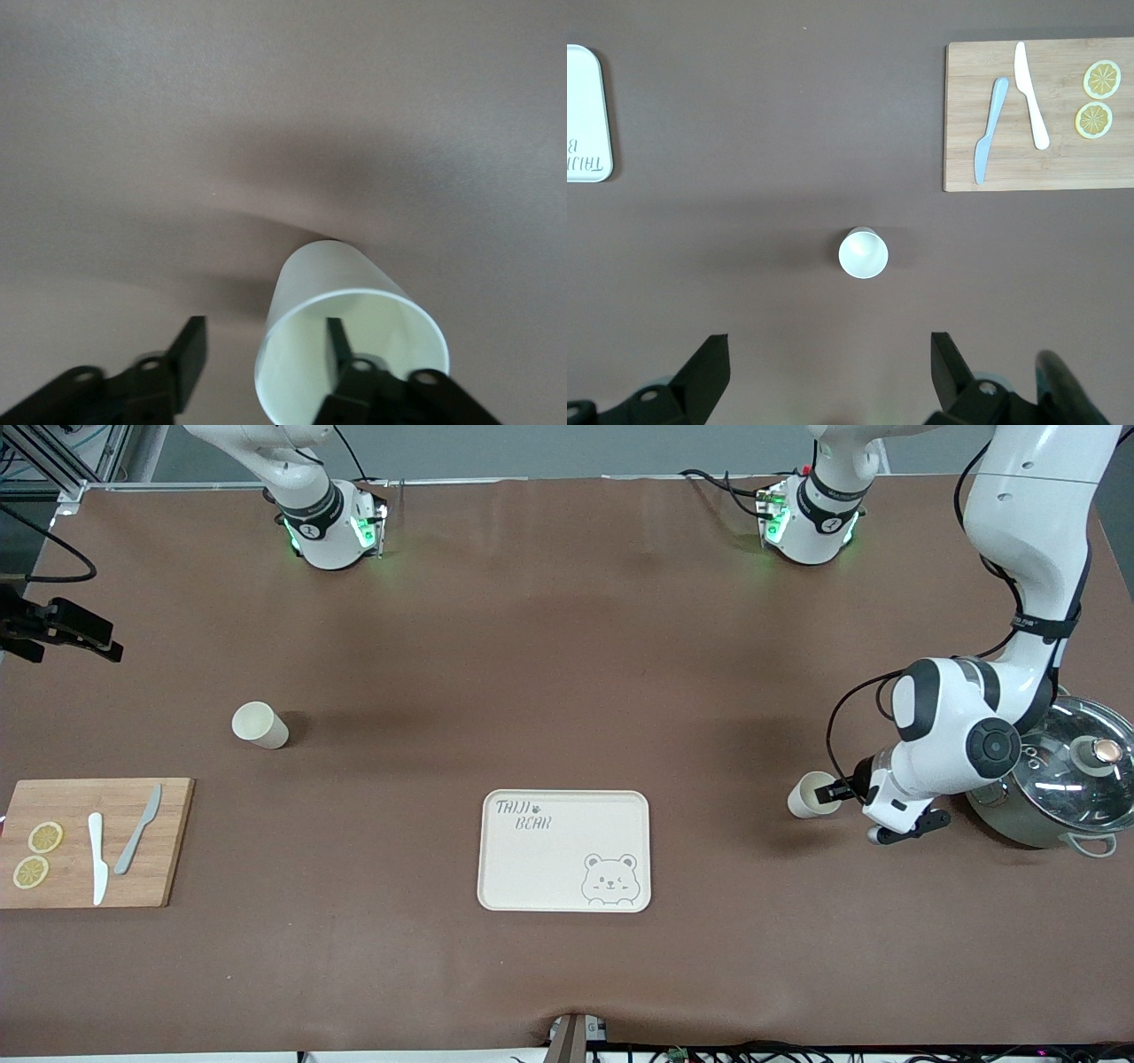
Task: Place white IKEA cup upright on tray with both arms
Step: 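Carry the cup with the left gripper onto the bear tray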
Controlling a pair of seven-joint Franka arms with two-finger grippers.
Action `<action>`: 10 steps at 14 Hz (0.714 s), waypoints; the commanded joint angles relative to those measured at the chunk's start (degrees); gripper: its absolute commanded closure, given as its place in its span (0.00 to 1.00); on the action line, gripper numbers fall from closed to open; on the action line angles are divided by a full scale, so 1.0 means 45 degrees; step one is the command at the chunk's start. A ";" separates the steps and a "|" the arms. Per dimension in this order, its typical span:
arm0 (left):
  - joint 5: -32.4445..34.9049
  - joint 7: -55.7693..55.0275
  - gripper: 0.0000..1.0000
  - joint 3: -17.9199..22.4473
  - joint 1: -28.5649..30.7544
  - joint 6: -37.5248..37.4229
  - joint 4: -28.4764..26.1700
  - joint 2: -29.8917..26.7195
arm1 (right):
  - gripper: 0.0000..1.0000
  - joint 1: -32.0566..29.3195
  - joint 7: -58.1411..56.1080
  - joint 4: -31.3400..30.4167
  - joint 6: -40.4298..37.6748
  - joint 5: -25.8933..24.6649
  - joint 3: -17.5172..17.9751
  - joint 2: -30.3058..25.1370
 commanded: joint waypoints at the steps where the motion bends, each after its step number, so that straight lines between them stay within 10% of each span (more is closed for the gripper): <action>1: -0.0021 0.0024 0.88 -0.0058 0.0007 0.0149 0.0005 -0.0016 | 0.00 -0.0162 0.0048 -0.0163 0.0107 0.0152 0.0070 -0.0164; 2: -0.0021 0.0044 1.00 -0.0058 0.0007 0.0149 0.0024 -0.0016 | 0.00 -0.0162 0.0009 -0.0124 0.0107 0.0172 0.0070 -0.0164; 10: -0.0138 0.0220 1.00 -0.0232 -0.0228 -0.0006 0.0726 -0.0015 | 0.00 -0.0046 -0.0109 0.0053 0.0009 0.0133 0.0070 0.0109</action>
